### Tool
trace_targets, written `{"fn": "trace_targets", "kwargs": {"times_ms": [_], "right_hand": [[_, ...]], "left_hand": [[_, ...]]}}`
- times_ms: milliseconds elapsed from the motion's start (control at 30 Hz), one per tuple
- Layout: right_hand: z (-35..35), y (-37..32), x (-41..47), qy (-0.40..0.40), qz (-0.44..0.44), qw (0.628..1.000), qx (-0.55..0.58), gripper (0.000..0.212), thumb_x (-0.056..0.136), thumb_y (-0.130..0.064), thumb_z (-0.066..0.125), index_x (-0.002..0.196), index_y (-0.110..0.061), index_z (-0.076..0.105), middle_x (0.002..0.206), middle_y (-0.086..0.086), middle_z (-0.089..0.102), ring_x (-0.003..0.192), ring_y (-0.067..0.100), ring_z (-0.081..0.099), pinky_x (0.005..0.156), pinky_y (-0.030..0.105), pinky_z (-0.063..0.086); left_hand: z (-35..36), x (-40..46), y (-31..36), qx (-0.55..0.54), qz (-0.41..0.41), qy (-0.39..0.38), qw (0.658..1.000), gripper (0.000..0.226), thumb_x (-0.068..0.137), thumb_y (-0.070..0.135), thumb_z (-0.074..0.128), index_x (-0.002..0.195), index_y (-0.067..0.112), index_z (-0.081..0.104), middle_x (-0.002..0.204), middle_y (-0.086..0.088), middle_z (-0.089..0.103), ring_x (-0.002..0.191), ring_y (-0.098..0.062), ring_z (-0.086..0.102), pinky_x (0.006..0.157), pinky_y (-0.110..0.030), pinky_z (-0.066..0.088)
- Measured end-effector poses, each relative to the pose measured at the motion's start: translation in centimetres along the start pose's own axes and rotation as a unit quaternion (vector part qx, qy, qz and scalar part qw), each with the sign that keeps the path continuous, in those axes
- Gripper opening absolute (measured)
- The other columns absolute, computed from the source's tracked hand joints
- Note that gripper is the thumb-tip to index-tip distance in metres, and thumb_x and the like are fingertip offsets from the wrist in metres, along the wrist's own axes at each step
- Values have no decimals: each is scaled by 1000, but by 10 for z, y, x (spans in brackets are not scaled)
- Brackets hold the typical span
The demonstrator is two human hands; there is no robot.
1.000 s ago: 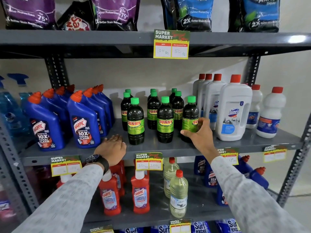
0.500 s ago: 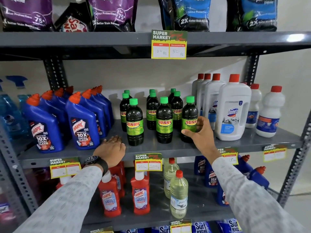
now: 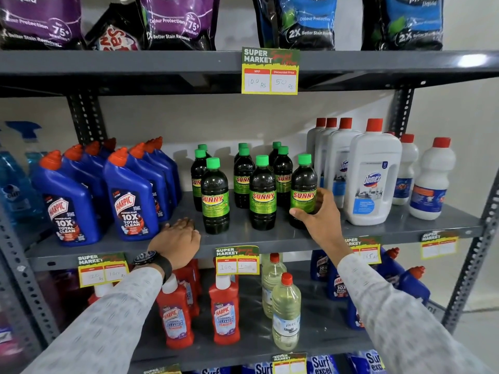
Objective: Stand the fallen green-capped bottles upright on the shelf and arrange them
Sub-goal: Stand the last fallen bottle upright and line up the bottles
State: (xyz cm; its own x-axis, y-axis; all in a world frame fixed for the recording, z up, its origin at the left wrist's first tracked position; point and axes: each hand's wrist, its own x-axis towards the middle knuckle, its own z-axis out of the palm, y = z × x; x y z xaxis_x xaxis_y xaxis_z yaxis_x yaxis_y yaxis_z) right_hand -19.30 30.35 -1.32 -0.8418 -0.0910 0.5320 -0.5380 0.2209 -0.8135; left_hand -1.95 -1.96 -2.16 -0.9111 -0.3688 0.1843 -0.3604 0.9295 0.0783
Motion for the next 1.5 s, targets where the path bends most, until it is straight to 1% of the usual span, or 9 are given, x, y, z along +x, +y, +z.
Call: {"fn": "trace_targets", "kwargs": {"times_ms": [167,267,333,400,500,633,1067,1400,1500], "right_hand": [[3,-7,-26,82,-32,996,-25,76,80,-36,88,142,-22,48,133,-2,51,120,16,55,105,40,49],[13,-16,-46,119,-85,988,-45,57,85,-35,83,133,-25,53,119,-8,54,105,10,56,93,36,52],[26,-27,-51,66,-76,994,-38,57,87,-33,83,135,-26,54,115,-11,58,103,6,58,89,30,54],[41,-37,-51,-4,-38,999,-24,66,85,-29,85,142,-23,52,120,-11,61,109,5,61,93,31,56],[58,-46,-43,-57,-30,996,-59,78,82,-28,88,148,-13,49,135,1,65,125,20,61,104,39,51],[67,-48,-31,-64,-13,994,-90,70,79,-26,90,138,-12,54,124,3,71,117,26,66,94,36,51],[82,-56,-38,-99,0,993,-67,70,78,-27,91,137,-14,55,116,1,73,100,20,70,93,44,58],[84,-62,-46,-111,-13,991,-69,74,79,-31,90,140,-15,53,122,2,73,110,22,69,96,47,57],[80,-62,-49,-125,-22,990,-69,85,81,-35,88,151,-14,45,134,2,69,123,22,65,103,42,54]], "left_hand": [[-3,-17,8,-78,-24,127,989,56,100,40,37,151,17,46,153,-8,53,137,-27,53,106,-40,47],[-9,-25,12,-335,-49,240,910,43,92,30,56,132,24,68,118,0,76,105,-21,72,94,-40,57],[-16,-18,14,-486,-66,221,843,39,90,21,65,128,23,70,116,2,76,107,-14,71,104,-42,54],[-23,-8,18,-558,-43,124,819,60,84,25,76,141,22,59,131,0,70,117,-13,67,109,-43,49],[-25,2,32,-555,7,42,830,79,69,35,89,141,28,56,133,7,69,117,-8,67,108,-37,49],[-24,9,43,-505,-2,95,858,61,65,30,93,119,35,65,112,14,74,105,-5,69,102,-34,52],[-25,-5,15,-500,-13,125,857,70,67,27,92,130,22,64,119,7,74,110,-10,69,106,-39,51],[-26,-18,12,-499,-12,139,855,69,71,26,90,134,22,62,124,5,72,115,-10,66,110,-41,50],[-26,-28,14,-441,-10,154,884,81,78,45,82,149,29,47,134,10,66,122,-9,61,111,-38,47]]}}
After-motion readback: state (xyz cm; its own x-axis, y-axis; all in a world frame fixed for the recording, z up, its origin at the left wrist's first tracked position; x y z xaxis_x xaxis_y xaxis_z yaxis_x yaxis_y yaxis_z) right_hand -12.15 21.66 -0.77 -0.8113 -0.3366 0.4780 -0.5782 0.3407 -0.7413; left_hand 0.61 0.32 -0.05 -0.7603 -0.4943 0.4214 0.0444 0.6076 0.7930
